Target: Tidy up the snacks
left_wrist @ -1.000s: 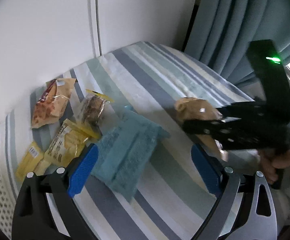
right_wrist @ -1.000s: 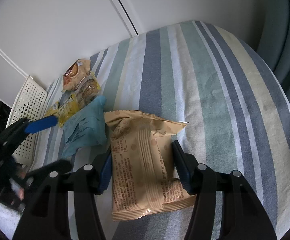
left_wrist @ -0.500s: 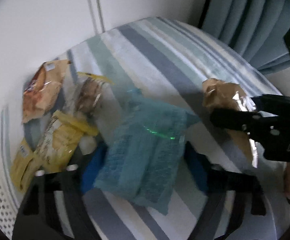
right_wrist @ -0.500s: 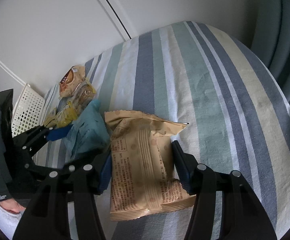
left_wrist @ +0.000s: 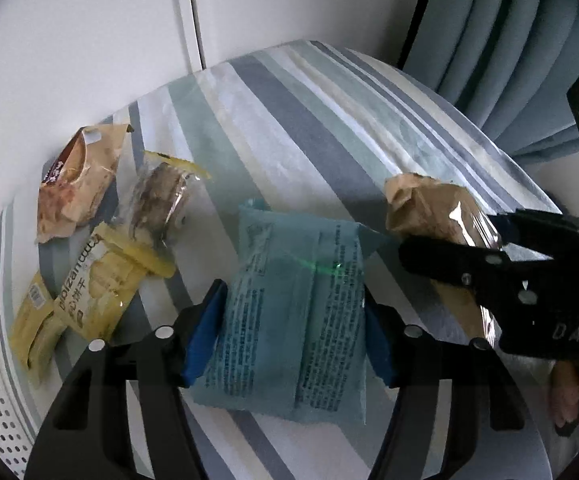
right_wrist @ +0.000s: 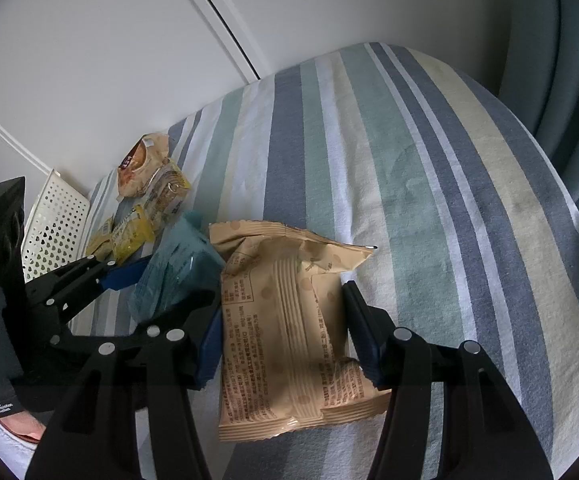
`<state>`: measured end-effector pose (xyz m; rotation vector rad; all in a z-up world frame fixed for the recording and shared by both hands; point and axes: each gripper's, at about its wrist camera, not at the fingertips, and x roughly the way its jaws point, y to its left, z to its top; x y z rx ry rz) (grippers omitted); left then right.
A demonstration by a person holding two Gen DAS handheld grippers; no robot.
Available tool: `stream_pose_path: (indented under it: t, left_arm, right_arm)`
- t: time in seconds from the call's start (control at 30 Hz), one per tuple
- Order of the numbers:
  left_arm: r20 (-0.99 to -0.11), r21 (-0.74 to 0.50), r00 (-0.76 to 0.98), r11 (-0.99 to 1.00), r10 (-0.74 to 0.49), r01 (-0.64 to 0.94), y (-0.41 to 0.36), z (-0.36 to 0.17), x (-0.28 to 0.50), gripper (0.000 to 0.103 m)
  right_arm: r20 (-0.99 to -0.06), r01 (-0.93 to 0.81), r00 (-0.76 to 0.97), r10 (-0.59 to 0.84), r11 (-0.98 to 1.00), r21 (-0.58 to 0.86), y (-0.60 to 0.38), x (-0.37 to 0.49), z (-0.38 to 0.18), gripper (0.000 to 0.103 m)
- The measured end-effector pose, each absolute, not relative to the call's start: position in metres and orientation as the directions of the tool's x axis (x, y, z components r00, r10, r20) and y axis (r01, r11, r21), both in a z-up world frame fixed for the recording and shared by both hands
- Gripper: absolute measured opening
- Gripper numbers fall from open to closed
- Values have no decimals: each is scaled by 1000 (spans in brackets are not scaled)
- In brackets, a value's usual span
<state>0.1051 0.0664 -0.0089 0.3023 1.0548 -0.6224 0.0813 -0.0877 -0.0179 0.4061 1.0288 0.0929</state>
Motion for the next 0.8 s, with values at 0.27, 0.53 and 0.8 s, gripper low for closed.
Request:
stream_pose_path:
  t: [0.27,0.53,0.8]
  left_arm:
    - [-831,-86,424,836,-360,541,97,14,96,55]
    - [-763,-72,534,869,-365,490,134,61,75,55]
    - [-684,-53,661,925,-308,377,189,102,57,55]
  right_arm:
    - [-817,110,516,256,926,360,-87,82,-18,56]
    - [-827,106,509,241,935,337,-82,84,-18,57]
    - [-845,79,489,215,954,288,-70,89,-20,62]
